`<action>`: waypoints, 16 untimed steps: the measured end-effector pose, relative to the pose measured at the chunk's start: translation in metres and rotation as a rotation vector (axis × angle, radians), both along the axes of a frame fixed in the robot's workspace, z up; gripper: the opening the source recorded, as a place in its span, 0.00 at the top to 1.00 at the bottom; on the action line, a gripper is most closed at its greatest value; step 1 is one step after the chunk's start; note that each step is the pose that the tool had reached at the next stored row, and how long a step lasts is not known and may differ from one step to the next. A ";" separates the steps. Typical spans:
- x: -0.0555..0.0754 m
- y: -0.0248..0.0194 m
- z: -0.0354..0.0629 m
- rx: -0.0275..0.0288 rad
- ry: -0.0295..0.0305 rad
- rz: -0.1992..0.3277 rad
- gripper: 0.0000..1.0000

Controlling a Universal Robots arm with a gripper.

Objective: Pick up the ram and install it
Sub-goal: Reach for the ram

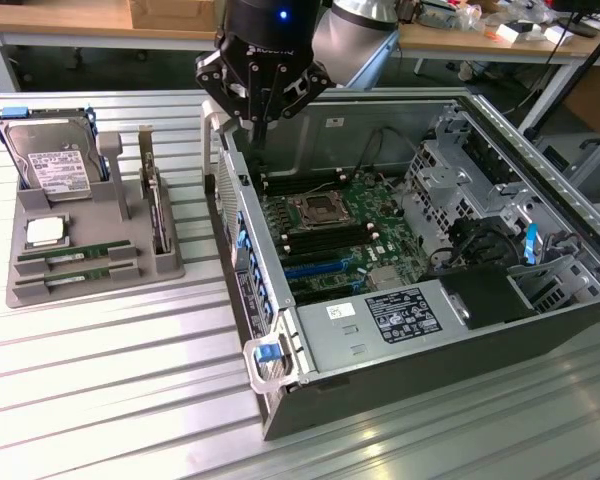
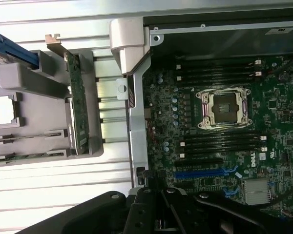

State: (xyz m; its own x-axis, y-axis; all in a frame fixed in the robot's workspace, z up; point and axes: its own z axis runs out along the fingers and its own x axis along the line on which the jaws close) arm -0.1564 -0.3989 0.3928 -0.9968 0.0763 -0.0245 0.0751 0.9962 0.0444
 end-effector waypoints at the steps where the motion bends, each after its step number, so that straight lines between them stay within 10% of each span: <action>1: 0.000 0.0000 0.0000 0.0000 0.0000 0.000 0.89; 16: -0.005 0.0000 0.0000 0.0000 0.0000 0.000 0.89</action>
